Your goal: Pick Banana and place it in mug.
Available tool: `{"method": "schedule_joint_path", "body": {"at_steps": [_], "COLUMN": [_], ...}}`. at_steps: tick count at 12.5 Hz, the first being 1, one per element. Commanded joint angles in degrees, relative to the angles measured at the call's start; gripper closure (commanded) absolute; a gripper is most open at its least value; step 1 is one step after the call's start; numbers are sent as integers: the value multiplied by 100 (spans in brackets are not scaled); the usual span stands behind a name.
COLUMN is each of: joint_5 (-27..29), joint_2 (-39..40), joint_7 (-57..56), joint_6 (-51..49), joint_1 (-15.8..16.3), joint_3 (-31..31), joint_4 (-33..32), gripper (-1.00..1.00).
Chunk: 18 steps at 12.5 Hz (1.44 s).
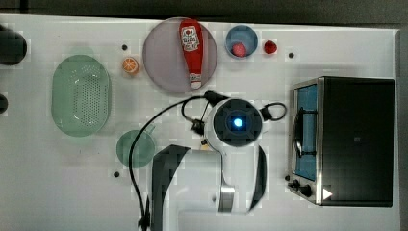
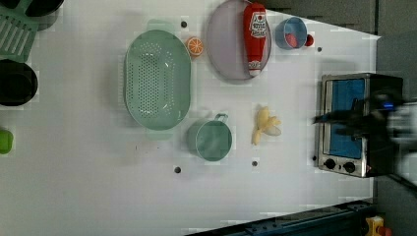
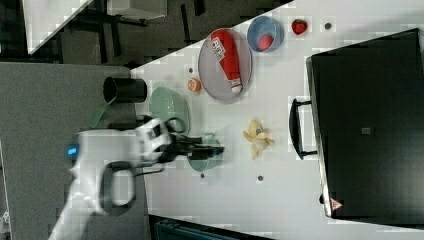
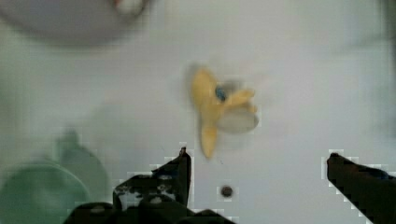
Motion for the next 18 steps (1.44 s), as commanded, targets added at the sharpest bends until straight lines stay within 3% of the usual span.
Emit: {"method": "schedule_joint_path", "body": {"at_steps": [1,4,11,16,18], "joint_5": [-69,-70,-70,-70,-69], "joint_2": [318,1138,2408,2432,2395], "joint_7": [-2618,-4062,-4163,-4164,-4161], "joint_6": [893,1857,3683,3693,3684], "joint_1": [22,23,22,9,9], "joint_3": [-13,3,38,18,-16], "joint_4": [-545,-690,-690,-737,-744], "gripper": [-100,-100,-93,30,36]}}
